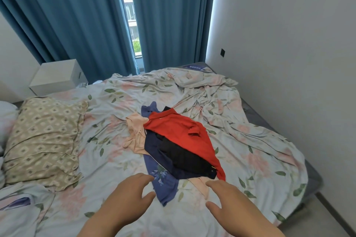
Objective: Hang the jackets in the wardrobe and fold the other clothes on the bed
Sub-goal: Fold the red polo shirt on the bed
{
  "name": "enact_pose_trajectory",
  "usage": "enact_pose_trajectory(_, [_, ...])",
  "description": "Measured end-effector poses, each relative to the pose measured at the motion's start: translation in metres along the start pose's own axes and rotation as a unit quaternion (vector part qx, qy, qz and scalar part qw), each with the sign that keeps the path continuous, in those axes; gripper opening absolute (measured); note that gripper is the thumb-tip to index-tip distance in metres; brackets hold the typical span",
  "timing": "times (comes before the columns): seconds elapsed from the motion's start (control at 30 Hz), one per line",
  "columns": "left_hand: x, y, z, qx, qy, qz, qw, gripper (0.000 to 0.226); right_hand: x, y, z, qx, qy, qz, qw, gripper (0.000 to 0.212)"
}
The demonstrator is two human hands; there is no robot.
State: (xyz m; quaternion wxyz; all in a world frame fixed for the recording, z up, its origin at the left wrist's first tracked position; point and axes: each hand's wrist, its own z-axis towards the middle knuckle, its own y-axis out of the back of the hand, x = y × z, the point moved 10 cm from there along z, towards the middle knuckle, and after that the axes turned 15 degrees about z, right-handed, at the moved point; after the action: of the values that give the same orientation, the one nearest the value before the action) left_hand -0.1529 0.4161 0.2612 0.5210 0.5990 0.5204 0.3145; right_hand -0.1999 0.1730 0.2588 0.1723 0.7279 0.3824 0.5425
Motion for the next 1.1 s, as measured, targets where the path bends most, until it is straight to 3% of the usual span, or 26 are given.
enact_pose_trajectory(0.37, [0.042, -0.029, 0.04, 0.005, 0.008, -0.086, 0.996, 0.047, 0.014, -0.012, 0.053, 0.009, -0.025, -0.034, 0.999, 0.058])
enact_pose_trajectory(0.6, [0.054, -0.062, 0.098, 0.018, 0.041, -0.149, 0.988, 0.028, -0.005, -0.009, 0.131, -0.015, -0.018, -0.033, 0.999, 0.06])
enact_pose_trajectory(0.77, [0.052, -0.107, 0.158, 0.032, 0.07, -0.196, 0.978, 0.042, -0.044, -0.019, 0.211, -0.004, 0.003, -0.024, 1.0, 0.055])
enact_pose_trajectory(0.87, [0.051, -0.148, 0.2, 0.037, 0.13, -0.262, 0.955, 0.042, -0.094, -0.038, 0.273, 0.005, 0.002, -0.007, 1.0, 0.059])
enact_pose_trajectory(1.0, [0.039, -0.223, 0.248, 0.061, 0.185, -0.391, 0.9, 0.025, -0.167, -0.079, 0.361, 0.023, -0.014, 0.003, 1.0, 0.057])
enact_pose_trajectory(1.1, [0.043, -0.276, 0.294, 0.053, 0.215, -0.459, 0.861, 0.03, -0.205, -0.106, 0.428, 0.011, 0.017, -0.006, 1.0, 0.059])
